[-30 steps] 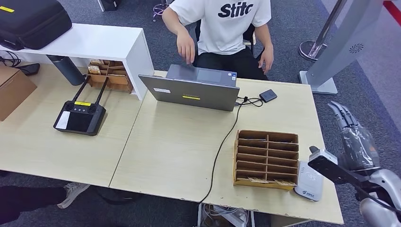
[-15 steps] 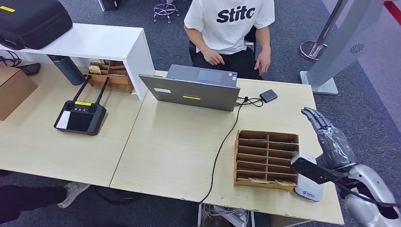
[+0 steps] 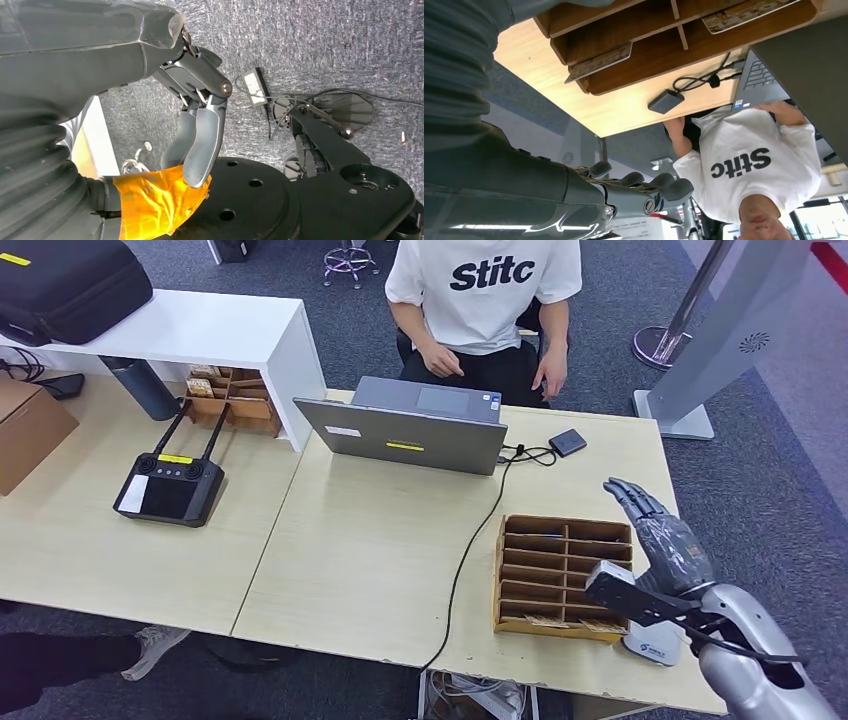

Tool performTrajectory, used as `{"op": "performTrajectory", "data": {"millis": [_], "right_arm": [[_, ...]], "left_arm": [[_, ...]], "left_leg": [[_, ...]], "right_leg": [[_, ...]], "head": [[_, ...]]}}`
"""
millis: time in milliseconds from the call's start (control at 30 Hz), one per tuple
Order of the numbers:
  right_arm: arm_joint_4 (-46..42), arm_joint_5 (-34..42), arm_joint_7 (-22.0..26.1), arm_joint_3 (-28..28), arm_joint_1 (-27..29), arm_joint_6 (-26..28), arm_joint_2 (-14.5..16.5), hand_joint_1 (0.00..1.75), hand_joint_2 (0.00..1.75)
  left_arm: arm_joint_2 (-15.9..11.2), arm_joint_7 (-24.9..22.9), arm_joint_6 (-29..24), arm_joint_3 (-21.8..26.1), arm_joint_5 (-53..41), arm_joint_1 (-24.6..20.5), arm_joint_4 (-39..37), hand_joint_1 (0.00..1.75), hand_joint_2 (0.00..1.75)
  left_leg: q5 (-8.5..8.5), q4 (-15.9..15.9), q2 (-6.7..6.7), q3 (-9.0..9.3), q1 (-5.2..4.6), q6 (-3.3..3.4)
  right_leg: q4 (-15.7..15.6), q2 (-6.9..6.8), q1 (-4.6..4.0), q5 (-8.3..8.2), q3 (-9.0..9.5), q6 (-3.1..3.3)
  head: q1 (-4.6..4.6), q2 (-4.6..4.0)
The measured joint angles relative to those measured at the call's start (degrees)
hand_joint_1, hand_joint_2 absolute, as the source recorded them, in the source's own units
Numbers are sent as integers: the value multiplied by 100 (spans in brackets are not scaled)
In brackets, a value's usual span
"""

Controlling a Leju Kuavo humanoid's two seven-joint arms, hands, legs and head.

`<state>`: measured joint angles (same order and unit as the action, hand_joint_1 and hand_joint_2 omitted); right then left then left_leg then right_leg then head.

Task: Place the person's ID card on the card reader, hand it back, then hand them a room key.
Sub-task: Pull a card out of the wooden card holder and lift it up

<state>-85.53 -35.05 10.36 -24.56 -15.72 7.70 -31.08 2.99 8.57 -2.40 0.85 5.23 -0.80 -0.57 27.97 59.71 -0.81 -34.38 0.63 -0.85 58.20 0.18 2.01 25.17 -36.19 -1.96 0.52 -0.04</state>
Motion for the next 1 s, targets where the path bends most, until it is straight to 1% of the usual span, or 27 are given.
{"op": "performTrajectory", "data": {"millis": [167,533,600,633,667,733,767,800,833,1000], "right_arm": [[182,-174,-88,-90,-109,76,39,0,175],[465,-183,-134,-156,-185,148,112,1,175],[488,-184,-138,-156,-184,148,116,11,175],[497,-188,-142,-156,-183,148,117,30,175],[508,-192,-145,-156,-182,149,120,54,175],[528,-201,-153,-156,-177,152,125,111,175],[537,-205,-157,-156,-173,154,127,127,175],[543,-208,-161,-156,-167,158,128,137,175],[549,-211,-163,-156,-161,162,128,139,175],[558,-213,-164,-156,-121,173,129,140,175]], "left_arm": [[-7,0,-4,-74,21,0,0,0,175],[-22,8,-39,-158,85,2,0,0,175],[-23,14,-39,-185,117,3,0,0,175],[-23,16,-39,-200,131,3,0,0,175],[-23,17,-39,-212,139,3,0,0,175],[-24,17,-39,-227,150,3,0,0,175],[-24,17,-40,-231,155,4,0,0,175],[-24,17,-43,-236,163,4,0,0,175],[-25,17,-45,-242,171,4,0,0,175],[-28,17,-55,-267,198,6,0,0,175]], "left_leg": [[0,0,0,0,0,0],[0,0,0,1,0,0],[0,0,0,1,0,0],[0,0,0,1,0,0],[0,0,0,1,0,0],[0,0,0,1,0,0],[0,0,0,1,0,0],[0,0,0,1,0,0],[0,0,0,1,0,0],[0,0,0,1,0,0]], "right_leg": [[0,0,0,0,0,0],[0,0,0,0,0,0],[-1,0,0,0,0,0],[-1,0,0,0,0,0],[-1,0,0,0,0,0],[-1,0,0,0,0,0],[-1,0,0,0,0,0],[-1,0,0,0,0,0],[-1,0,0,0,0,0],[-1,1,0,0,-1,0]], "head": [[0,0],[0,0],[1,0],[1,0],[1,0],[0,0],[0,0],[0,0],[0,0],[0,0]]}}
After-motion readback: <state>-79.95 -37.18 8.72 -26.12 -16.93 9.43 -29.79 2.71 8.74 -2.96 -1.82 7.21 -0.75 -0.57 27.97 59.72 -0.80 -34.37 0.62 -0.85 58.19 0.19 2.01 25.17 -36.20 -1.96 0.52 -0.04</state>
